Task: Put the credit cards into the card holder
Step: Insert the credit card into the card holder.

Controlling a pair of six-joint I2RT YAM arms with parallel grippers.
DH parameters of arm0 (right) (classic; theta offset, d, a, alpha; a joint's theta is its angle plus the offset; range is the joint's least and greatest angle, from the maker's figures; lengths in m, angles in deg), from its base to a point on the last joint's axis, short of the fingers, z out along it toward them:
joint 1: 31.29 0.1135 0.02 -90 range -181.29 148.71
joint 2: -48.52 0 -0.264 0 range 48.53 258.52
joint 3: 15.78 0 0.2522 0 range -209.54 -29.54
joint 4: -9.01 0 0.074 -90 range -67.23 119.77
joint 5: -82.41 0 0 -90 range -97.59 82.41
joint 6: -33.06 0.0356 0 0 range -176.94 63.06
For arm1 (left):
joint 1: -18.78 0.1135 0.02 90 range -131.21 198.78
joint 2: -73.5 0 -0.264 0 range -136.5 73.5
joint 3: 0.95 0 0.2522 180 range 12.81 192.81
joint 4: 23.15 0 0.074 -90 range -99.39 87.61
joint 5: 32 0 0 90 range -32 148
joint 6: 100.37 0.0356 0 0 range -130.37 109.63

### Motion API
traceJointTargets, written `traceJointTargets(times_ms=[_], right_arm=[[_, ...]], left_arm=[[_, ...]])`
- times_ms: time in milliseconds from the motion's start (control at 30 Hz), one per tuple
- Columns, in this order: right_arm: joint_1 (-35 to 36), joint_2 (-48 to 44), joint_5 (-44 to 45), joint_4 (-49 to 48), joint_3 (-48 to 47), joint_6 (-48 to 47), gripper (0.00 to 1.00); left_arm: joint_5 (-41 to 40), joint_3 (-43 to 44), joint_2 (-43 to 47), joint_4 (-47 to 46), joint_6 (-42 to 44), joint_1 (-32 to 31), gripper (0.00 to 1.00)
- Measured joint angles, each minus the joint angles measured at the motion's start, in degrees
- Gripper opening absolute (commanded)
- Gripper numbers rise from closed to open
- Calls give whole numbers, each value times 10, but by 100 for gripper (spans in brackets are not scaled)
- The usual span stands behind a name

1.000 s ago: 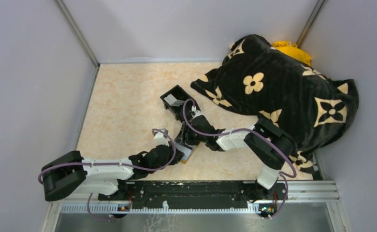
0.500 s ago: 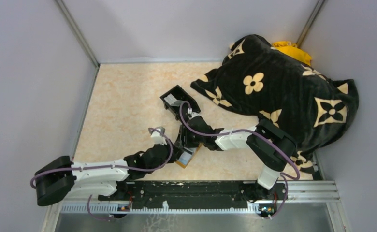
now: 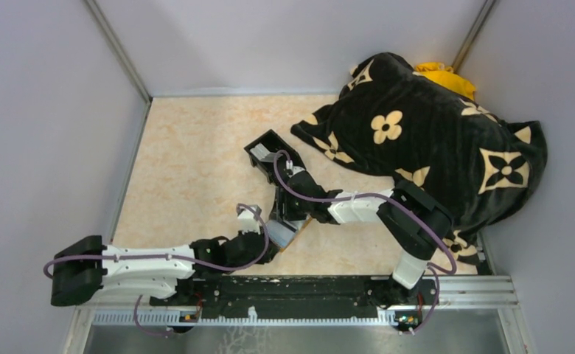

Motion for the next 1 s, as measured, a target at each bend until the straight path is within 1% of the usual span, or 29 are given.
traceJointTargets(times_ms=[133,300,533,767,1000], right_arm=[[-11,7,-2,4,-11,-6,54],[-14,14,-5,11,-23,-17,54],[-14,15,-6,32,-33,-42,54],[-14,15,-6,61,-51,-74,54],[-14,8,10,85,-60,-105,53]], left_arm=[[2,1,-39,27,-18,-16,31],[-7,1,-66,39,-35,-18,30],[-46,10,-98,21,-52,-19,29],[-69,42,-151,13,-59,-19,29],[-73,46,-156,14,-69,-19,29]])
